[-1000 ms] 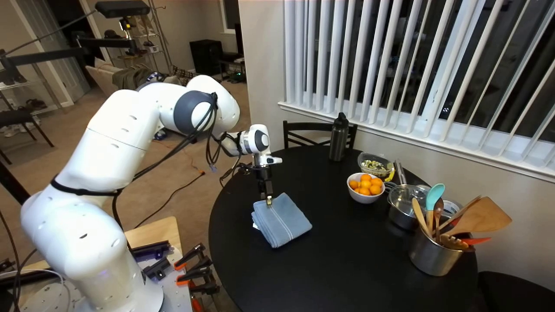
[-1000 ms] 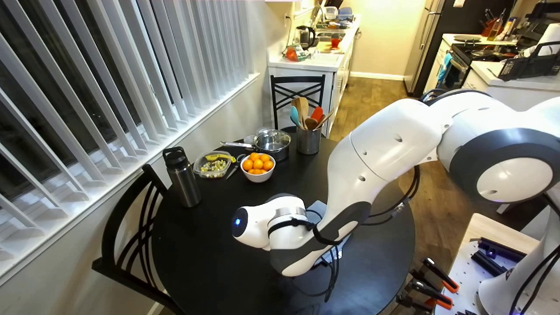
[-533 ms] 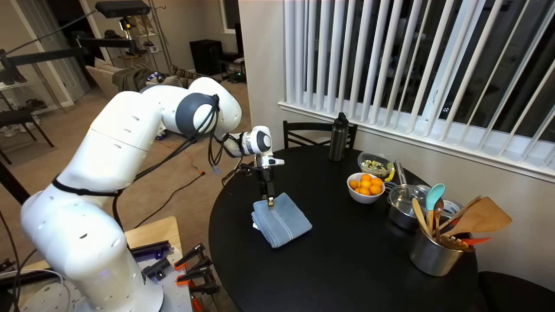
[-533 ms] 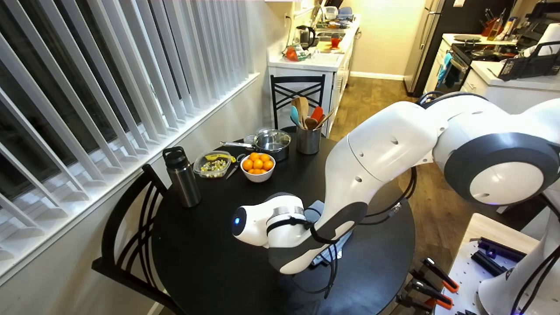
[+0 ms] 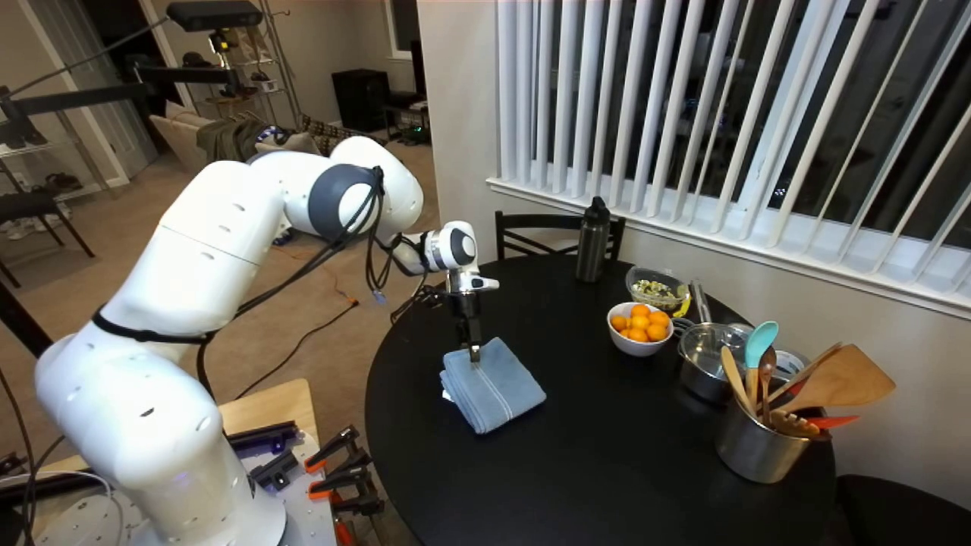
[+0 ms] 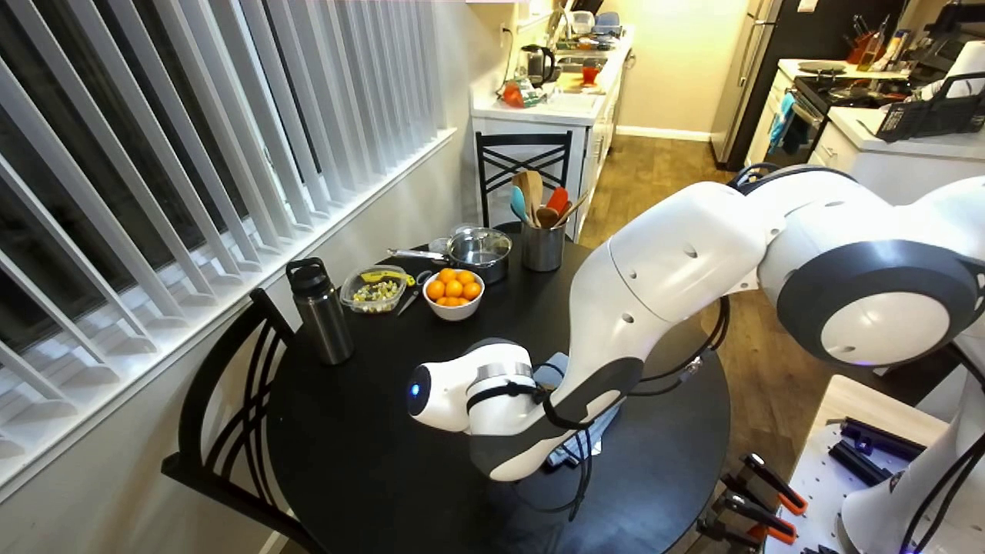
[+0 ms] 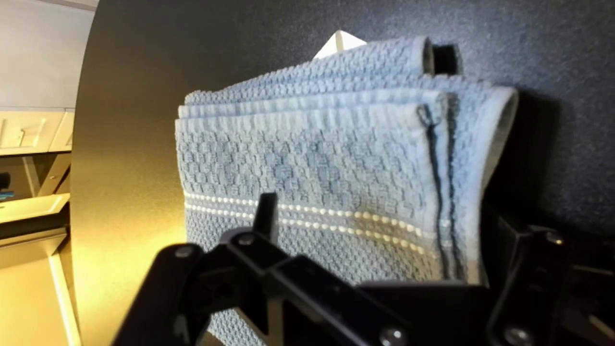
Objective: Unfold the blue towel at the center
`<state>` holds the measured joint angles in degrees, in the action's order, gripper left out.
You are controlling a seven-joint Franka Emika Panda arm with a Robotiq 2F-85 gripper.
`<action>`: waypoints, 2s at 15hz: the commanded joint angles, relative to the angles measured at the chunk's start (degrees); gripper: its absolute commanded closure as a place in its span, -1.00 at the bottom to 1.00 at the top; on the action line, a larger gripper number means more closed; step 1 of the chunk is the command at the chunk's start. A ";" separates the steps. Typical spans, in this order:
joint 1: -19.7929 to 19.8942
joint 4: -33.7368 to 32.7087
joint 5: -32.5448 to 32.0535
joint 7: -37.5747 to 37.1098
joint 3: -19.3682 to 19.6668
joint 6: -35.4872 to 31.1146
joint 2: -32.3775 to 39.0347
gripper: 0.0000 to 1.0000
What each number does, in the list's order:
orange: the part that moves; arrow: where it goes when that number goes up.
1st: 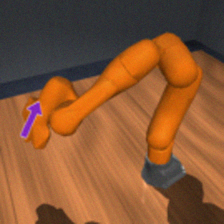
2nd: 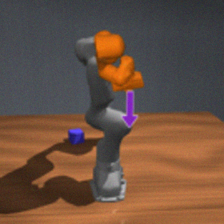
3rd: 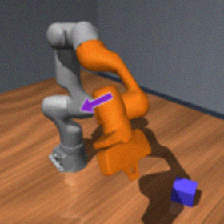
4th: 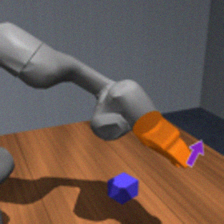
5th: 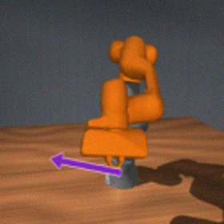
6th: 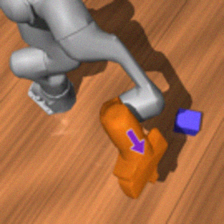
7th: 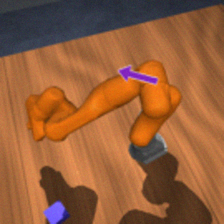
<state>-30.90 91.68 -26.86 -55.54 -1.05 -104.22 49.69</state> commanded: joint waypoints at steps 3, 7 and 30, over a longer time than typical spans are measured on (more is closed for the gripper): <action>-1.65 -1.42 -1.72 -0.51 0.46 3.20 0.33 -0.46; -2.35 -2.24 -2.33 -0.25 0.68 5.48 0.49 0.06; 4.10 18.94 -4.92 2.59 -0.80 -4.46 -19.42 0.91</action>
<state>-30.08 99.89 -29.90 -55.26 -0.32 -102.89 39.01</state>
